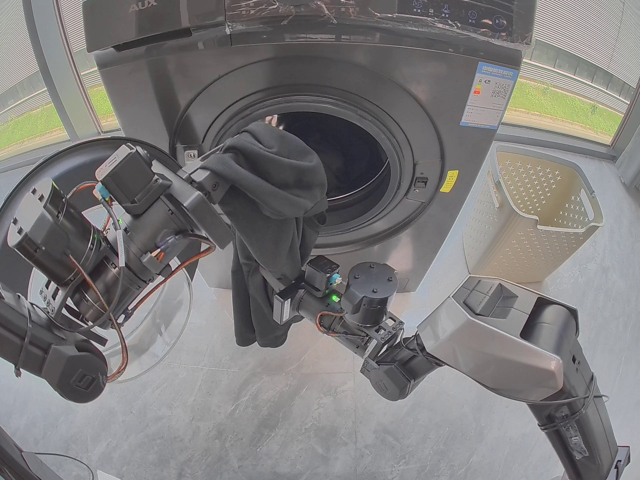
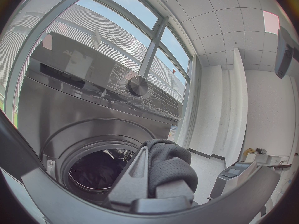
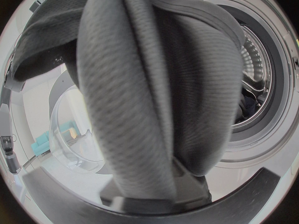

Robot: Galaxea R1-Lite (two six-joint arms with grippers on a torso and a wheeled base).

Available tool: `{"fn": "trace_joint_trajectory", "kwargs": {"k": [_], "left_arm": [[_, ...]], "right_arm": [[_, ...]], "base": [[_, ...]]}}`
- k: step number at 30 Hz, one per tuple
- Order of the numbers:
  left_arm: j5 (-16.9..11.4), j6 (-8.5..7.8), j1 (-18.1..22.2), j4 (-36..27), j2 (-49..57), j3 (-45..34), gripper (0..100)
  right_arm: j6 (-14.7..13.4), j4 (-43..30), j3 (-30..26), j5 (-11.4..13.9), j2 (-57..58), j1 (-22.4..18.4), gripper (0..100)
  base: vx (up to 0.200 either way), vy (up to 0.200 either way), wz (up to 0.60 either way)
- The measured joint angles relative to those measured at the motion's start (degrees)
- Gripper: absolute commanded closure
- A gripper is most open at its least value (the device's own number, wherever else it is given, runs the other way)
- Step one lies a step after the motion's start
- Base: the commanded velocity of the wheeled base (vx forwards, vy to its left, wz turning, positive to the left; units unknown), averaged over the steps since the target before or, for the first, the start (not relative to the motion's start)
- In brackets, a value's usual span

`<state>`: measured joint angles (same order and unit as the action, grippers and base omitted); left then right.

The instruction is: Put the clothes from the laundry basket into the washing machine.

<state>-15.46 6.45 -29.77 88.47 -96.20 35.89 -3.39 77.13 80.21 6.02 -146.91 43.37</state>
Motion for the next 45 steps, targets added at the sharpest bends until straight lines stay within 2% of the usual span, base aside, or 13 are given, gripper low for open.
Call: {"fn": "trace_joint_trajectory", "kwargs": {"k": [3, 8, 19, 29, 35, 38, 39, 45], "left_arm": [[0.7, 0.04, 0.4, 0.0, 0.1, 0.2, 100], [1.0, 1.12, 1.7, -0.1, 0.3, 0.4, 100], [1.1, 2.15, 7.6, -1.5, 0.1, -3.8, 100], [0.1, 1.51, 10.6, -1.3, -5.0, -10.7, 100], [-2.0, -0.02, 11.0, 0.3, -9.4, -14.2, 100], [-2.2, -0.13, 11.0, 0.4, -10.9, -14.9, 100], [-2.2, -0.11, 11.0, 0.4, -11.2, -15.0, 0], [-2.4, 0.0, 11.0, 0.4, -12.3, -15.3, 0]], "right_arm": [[-0.1, 0.4, -0.2, -0.3, -0.1, -0.7, 100], [-0.3, 0.6, -2.4, -2.2, 1.5, -3.0, 100], [-1.4, 0.3, -9.5, -4.0, 12.9, -7.5, 100], [-1.5, -0.2, -14.1, -4.2, 21.8, -7.0, 100], [-1.5, -0.2, -15.4, -4.2, 24.3, -5.9, 100], [-1.5, -0.3, -15.7, -4.2, 24.9, -5.3, 100], [-1.5, -0.4, -15.7, -4.2, 25.1, -5.1, 100], [-1.4, -0.4, -15.8, -4.2, 25.5, -4.4, 100]], "base": [[0.0, 0.0, 0.0], [0.0, 0.0, 0.0], [0.0, 0.0, 0.0], [0.0, 0.0, 0.0], [0.0, 0.0, 0.0], [0.0, 0.0, 0.0], [0.0, 0.0, 0.0], [0.0, 0.0, 0.0]]}}
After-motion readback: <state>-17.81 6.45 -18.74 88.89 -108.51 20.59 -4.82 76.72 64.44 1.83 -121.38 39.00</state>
